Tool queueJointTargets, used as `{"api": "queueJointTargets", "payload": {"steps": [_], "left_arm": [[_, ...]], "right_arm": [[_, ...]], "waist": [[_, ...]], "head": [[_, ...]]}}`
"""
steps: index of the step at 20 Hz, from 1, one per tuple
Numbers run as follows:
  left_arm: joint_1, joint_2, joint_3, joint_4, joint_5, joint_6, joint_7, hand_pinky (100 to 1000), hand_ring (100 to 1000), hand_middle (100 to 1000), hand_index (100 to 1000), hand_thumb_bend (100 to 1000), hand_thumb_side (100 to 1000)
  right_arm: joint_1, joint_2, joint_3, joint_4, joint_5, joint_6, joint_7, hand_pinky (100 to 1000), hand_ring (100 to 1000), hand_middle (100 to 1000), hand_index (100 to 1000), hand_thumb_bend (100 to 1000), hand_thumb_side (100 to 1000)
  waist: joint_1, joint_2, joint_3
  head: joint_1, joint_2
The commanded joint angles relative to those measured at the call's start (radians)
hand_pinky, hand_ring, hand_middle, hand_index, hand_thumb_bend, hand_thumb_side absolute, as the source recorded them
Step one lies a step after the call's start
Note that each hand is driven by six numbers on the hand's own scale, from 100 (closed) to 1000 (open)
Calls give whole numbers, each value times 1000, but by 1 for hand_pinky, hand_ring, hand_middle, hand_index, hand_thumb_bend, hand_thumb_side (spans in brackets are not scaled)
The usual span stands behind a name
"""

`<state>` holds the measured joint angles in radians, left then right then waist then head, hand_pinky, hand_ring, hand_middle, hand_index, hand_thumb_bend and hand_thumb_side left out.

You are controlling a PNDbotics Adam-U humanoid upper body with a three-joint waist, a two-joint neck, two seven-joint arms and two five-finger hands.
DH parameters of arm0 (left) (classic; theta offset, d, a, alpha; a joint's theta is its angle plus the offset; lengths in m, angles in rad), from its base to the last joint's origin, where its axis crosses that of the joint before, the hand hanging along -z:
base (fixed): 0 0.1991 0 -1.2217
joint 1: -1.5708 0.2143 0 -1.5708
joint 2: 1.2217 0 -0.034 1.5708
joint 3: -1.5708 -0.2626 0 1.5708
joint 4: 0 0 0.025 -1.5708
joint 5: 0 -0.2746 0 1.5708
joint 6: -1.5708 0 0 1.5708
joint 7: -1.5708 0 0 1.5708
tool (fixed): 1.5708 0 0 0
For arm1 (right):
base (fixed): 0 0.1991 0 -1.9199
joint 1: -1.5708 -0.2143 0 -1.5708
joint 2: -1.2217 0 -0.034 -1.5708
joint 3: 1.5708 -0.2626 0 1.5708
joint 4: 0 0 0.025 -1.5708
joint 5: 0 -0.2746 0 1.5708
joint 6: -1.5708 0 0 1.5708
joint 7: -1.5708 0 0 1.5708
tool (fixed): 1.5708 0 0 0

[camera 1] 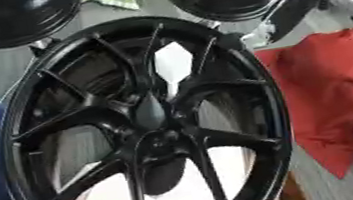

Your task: Pull the pin out of the wheel hub.

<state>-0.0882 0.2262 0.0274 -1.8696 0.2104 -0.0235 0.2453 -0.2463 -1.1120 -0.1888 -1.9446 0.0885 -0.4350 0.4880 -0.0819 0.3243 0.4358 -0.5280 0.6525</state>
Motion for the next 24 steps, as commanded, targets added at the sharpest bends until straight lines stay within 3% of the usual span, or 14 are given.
{"api": "queueJointTargets", "payload": {"steps": [1,7,12,24], "left_arm": [[-9,3,-2,-8,4,-1,-5,675,573,522,735,335,541],[-13,-5,-6,-4,4,0,-11,676,573,521,734,337,542],[-14,-9,-8,0,6,0,-12,676,573,521,733,338,543],[-22,-16,-18,10,14,2,-24,678,573,521,733,340,545]], "right_arm": [[-16,-14,-1,-14,5,3,15,815,839,781,864,279,472],[-31,-4,12,18,-9,12,39,807,834,776,860,255,497],[-40,9,24,23,-5,16,54,803,830,769,858,245,504],[-60,20,45,21,37,34,105,810,836,769,866,283,513]], "waist": [[3,-13,5],[5,-7,16],[3,-7,18],[2,-10,24]], "head": [[14,19],[36,47],[20,56],[-17,33]]}}
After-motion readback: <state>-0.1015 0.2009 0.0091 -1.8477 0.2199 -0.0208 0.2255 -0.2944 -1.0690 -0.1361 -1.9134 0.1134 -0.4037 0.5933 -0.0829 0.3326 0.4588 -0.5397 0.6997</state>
